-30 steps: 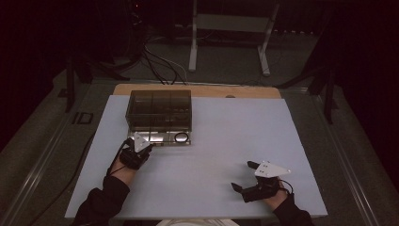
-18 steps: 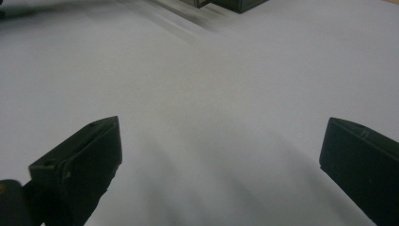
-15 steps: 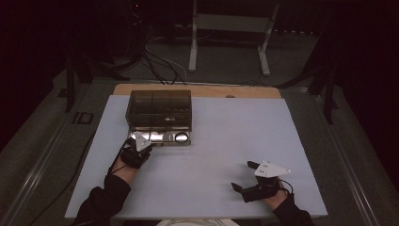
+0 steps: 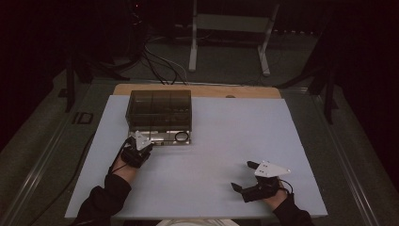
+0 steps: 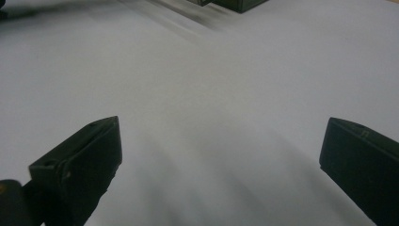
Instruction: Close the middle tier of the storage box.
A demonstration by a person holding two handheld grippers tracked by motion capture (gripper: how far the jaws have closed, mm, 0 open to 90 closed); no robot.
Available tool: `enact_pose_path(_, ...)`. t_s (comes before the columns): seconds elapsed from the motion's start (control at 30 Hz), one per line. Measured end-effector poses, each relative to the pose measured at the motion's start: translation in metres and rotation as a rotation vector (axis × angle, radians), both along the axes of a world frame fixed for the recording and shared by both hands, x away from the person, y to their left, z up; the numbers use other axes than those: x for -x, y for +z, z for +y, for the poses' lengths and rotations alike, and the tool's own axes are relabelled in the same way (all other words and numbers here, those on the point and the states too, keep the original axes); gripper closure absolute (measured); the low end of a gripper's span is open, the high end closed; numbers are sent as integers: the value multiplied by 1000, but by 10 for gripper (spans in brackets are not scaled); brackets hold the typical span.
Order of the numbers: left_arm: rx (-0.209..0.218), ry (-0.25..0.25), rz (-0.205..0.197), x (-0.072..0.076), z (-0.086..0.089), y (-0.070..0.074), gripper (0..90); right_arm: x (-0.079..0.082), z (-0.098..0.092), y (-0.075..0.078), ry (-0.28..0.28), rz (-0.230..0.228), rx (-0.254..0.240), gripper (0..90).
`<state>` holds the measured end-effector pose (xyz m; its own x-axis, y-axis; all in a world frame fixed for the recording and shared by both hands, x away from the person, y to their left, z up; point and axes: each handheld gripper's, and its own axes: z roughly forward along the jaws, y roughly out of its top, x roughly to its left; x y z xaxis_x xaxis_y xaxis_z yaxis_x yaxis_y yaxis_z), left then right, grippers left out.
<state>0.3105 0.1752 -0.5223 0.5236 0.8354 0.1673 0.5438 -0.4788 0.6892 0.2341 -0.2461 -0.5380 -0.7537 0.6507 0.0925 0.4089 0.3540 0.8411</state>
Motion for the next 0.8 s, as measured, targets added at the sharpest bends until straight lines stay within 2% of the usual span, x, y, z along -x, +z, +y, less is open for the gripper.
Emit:
enact_pose_path(0.17,15,9,0,-2,2,0,900,0,0,0,-2,0,0,0)
enact_pose_path(0.8,14,2,-1,-7,0,4,900,0,0,0,1,1,0,0)
